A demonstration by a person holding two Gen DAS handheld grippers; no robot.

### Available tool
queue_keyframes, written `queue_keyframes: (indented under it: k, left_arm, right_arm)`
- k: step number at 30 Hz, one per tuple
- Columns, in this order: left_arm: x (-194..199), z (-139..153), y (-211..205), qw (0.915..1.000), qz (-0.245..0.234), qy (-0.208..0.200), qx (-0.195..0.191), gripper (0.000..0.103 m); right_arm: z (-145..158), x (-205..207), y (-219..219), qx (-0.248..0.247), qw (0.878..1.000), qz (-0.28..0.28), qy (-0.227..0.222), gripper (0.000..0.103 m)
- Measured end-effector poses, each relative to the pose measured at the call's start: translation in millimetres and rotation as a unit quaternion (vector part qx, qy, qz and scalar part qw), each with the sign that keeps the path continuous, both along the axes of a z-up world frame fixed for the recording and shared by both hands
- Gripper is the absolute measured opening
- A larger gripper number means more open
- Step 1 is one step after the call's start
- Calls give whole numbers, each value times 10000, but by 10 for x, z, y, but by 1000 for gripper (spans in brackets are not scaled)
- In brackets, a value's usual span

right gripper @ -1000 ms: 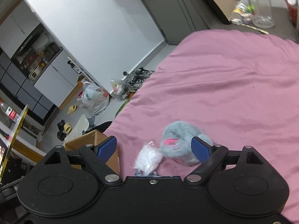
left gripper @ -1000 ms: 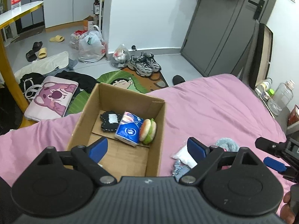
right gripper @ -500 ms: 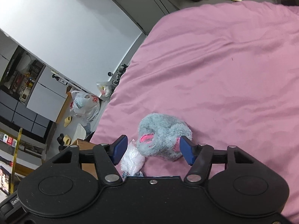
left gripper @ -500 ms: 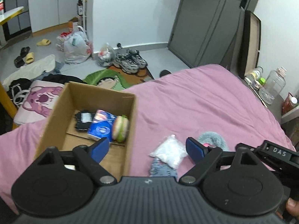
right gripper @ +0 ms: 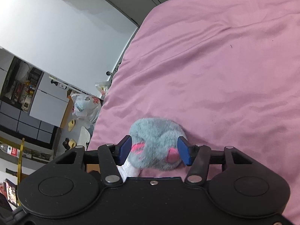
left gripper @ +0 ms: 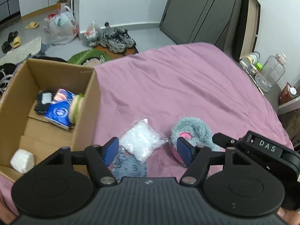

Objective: Organize soft objects
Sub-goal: 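Close the right gripper on the grey fluffy plush mouse, then carry the grey plush mouse over the box with the right gripper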

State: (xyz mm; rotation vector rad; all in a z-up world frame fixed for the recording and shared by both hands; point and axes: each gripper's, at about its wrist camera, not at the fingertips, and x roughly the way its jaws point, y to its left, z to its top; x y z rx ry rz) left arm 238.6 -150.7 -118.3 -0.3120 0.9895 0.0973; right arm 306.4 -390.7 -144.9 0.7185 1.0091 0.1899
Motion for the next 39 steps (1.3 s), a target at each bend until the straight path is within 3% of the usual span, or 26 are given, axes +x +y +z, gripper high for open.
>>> queue_keyframes:
  k: [7,14,18,27,28,32,36,39]
  left_arm:
    - [139,-179,-137,9996,-36,202,-218,52]
    - [310,-294,-265,9989,-83,183,-421,50]
    - [367,-422,-282,9979,-2,302,-569,43]
    - [422,-611,-214,9923,250,289,-1179,42]
    - [423,-637,-190,9907,319,298,-1292,41]
    - [425,-708,-114,9824,475,372,-1770,19]
    - [385,-648,-115,9835,442,355,-1720,15]
    - [318,-587,-64,9826,369,321,-1791,15]
  right_arm:
    - [-144,125,-66,22,10000,-38,75,53]
    - [-233,212,-21,-16,9999,133,43,53]
    - [-305,250,-2,-96,9997,230,34,53]
    - [-414,245,-95,443,9987,82,236,54]
    - [-405,232,-73,421,9988,129,225,54]
    - [-379,227,15,69,9993,316,185,51]
    - [-268,168,95,-176,9988,465,39,41]
    - [-156,86,126,-272,9985,484,-30,40]
